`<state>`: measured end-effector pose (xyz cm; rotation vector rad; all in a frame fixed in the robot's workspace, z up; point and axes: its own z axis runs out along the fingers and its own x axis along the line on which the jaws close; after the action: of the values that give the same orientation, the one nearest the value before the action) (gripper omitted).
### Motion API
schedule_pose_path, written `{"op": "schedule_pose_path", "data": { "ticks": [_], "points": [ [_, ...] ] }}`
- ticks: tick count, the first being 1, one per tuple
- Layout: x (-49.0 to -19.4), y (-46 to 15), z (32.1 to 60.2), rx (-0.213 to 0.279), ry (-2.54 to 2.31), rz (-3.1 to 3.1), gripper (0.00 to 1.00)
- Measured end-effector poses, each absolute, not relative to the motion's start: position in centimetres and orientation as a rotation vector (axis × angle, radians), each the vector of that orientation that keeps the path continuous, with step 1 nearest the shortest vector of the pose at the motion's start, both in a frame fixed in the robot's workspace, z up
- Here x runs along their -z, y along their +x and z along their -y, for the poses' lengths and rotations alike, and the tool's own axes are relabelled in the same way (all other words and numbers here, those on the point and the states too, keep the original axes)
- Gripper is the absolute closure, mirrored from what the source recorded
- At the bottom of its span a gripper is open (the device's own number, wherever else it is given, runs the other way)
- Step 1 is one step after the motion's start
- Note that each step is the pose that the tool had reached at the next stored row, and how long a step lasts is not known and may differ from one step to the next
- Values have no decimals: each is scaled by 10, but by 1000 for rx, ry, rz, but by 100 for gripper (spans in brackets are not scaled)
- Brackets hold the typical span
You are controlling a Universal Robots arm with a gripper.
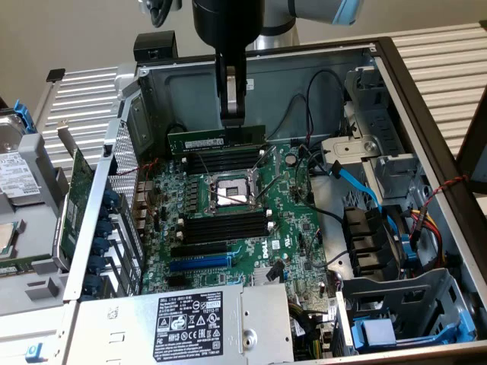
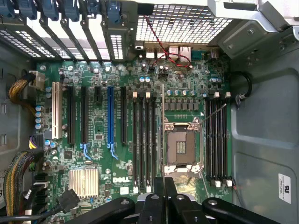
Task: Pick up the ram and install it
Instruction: 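Insert the ram into the slot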
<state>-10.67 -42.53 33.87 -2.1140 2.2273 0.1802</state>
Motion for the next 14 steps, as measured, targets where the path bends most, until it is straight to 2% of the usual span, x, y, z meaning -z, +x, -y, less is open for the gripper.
{"op": "schedule_pose_path", "data": {
  "ticks": [14],
  "points": [
    [-325,-107,432,-173,-2116,-2233,88]
  ]
}}
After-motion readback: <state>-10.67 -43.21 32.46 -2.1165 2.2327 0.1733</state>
